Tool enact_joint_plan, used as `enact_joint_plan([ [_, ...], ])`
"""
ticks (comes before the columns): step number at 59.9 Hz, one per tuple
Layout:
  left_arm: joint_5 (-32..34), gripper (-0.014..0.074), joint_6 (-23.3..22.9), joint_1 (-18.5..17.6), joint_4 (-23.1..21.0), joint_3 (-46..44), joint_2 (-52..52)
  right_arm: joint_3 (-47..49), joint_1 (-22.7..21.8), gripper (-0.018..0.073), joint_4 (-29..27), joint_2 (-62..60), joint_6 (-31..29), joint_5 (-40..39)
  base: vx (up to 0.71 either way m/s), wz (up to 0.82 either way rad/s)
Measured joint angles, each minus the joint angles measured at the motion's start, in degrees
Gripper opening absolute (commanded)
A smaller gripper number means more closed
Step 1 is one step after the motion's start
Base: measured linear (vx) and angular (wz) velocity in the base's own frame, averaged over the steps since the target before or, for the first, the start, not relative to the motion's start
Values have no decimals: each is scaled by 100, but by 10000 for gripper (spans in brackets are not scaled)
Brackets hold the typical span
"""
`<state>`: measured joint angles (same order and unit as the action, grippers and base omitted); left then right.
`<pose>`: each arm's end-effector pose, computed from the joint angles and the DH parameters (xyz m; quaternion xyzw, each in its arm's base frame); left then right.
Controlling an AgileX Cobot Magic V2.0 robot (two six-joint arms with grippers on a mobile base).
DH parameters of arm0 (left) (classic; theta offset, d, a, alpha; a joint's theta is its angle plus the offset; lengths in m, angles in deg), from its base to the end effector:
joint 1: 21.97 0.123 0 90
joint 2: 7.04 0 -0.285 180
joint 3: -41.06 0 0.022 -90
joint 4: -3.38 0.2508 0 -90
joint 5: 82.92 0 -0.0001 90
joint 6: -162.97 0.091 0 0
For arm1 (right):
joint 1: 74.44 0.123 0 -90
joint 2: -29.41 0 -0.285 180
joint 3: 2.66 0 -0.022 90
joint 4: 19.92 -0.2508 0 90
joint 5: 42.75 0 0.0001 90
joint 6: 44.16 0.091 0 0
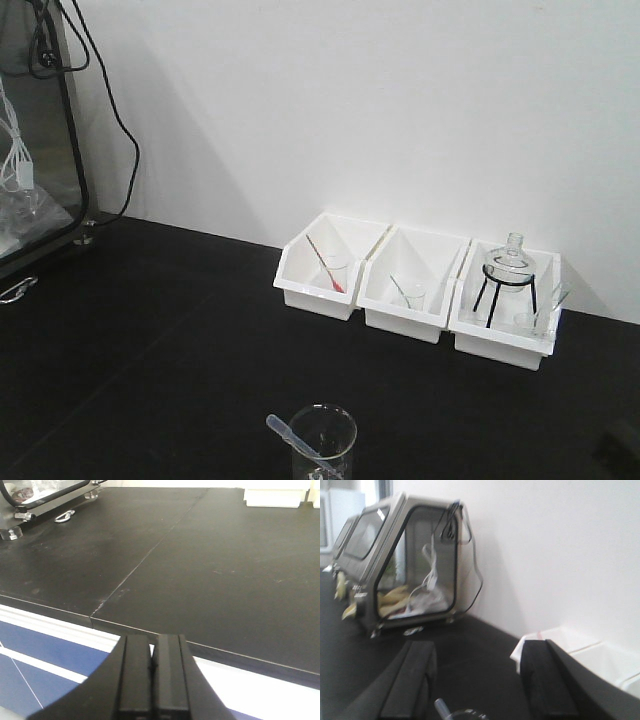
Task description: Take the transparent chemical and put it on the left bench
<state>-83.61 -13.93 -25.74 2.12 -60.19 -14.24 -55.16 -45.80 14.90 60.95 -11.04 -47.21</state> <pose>0.0566 -0.0038 0.2036 0.0337 0.6852 -0.0123 0.7274 0.0805 0.0485 0.3351 -0.1848 0.6184 0.1924 0.7393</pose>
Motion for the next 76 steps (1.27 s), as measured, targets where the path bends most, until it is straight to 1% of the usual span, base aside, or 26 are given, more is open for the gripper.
enact_joint_plan([
  [4,0,-3,0,0,0,0,0,0,0,330,-69,-434,-80,517,0,0],
  [6,0,-3,0,0,0,0,0,-6,-23,299,-180,-622,-195,879,0,0],
  [9,0,-3,0,0,0,0,0,-48,-119,244,-495,-871,-412,1297,0,0],
  [11,0,-3,0,0,0,0,0,-132,-301,206,-764,-1084,-679,1622,0,0],
  [13,0,-3,0,0,0,0,0,-220,-463,167,-1068,-1230,-897,1788,0,0],
  [15,0,-3,0,0,0,0,0,-412,-759,130,-1385,-1457,-1275,1930,0,0],
  [20,0,-3,0,0,0,0,0,-981,-1390,36,-2087,-1944,-2060,1860,0,0],
  [23,0,-3,0,0,0,0,0,-1392,-1713,-9,-2450,-2247,-2374,1681,0,0],
  [26,0,-3,0,0,0,0,0,-1889,-1973,-12,-2660,-2386,-2556,1403,0,0],
  [30,0,-3,0,0,0,0,0,-2424,-2150,-10,-2847,-2427,-2636,1106,0,0],
  [34,0,-3,0,0,0,0,0,-2628,-2208,-8,-2888,-2427,-2689,1090,0,0],
  [43,0,-3,0,0,0,0,0,-2653,-2224,-8,-2777,-2427,-3015,1001,0,0],
  [76,0,-3,0,0,0,0,0,-2653,-2224,-8,-2772,-2427,-3035,1000,0,0],
])
